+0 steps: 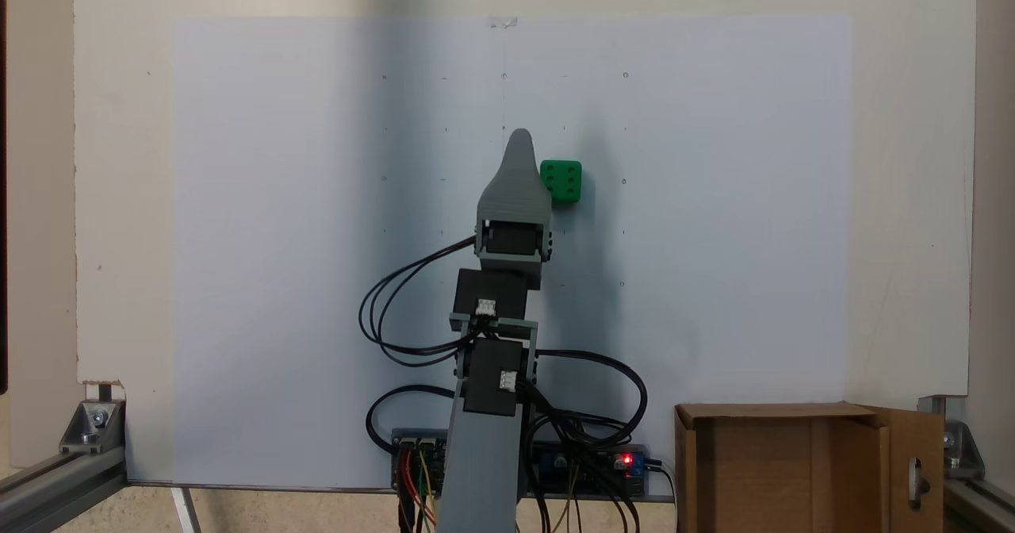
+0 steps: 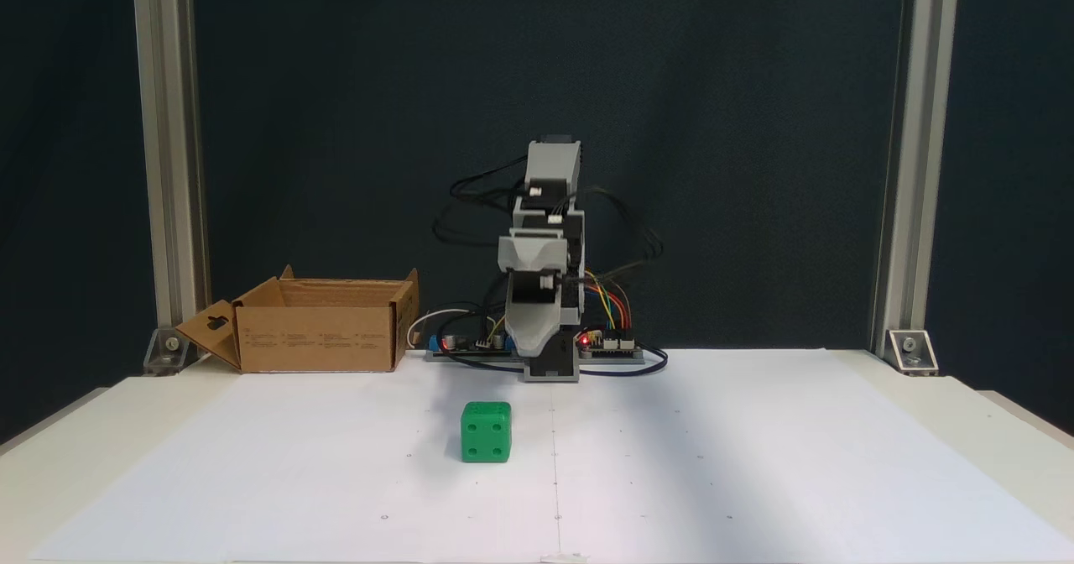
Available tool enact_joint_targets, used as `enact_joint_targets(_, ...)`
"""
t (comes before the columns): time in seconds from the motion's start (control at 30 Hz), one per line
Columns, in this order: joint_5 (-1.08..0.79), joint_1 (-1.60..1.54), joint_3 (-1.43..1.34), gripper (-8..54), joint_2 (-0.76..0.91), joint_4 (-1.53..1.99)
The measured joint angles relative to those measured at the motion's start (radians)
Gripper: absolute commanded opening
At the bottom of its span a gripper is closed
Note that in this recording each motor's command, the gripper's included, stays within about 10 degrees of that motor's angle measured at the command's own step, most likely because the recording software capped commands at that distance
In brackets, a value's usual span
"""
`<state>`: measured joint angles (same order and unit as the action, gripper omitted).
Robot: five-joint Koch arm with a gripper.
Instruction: Grasp a green dice and put it in the bin.
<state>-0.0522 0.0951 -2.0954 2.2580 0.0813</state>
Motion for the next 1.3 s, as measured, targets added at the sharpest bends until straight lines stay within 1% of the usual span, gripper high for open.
enact_joint_targets(0.2,0.000,0.005,0.227,44.0,0.000,0.250)
enact_joint_targets(0.37,0.000,0.006,0.454,43.9,0.000,0.512)
enact_joint_targets(0.4,0.000,0.006,0.518,43.9,0.000,0.612)
enact_joint_targets(0.53,0.000,0.008,0.641,43.8,-0.015,0.798)
enact_joint_targets(0.67,0.020,0.003,0.822,43.8,-0.081,0.994)
enact_joint_targets(0.83,0.029,-0.009,0.927,43.9,-0.173,1.244)
enact_joint_targets(1.03,0.051,-0.009,0.936,43.9,-0.290,1.560)
enact_joint_targets(1.07,0.051,-0.009,0.939,43.9,-0.298,1.574)
enact_joint_targets(1.1,0.051,-0.009,1.045,43.9,-0.353,1.618)
enact_joint_targets(1.17,0.051,-0.005,1.108,43.9,-0.382,1.623)
enact_joint_targets(1.3,0.051,0.003,1.104,44.0,-0.430,1.632)
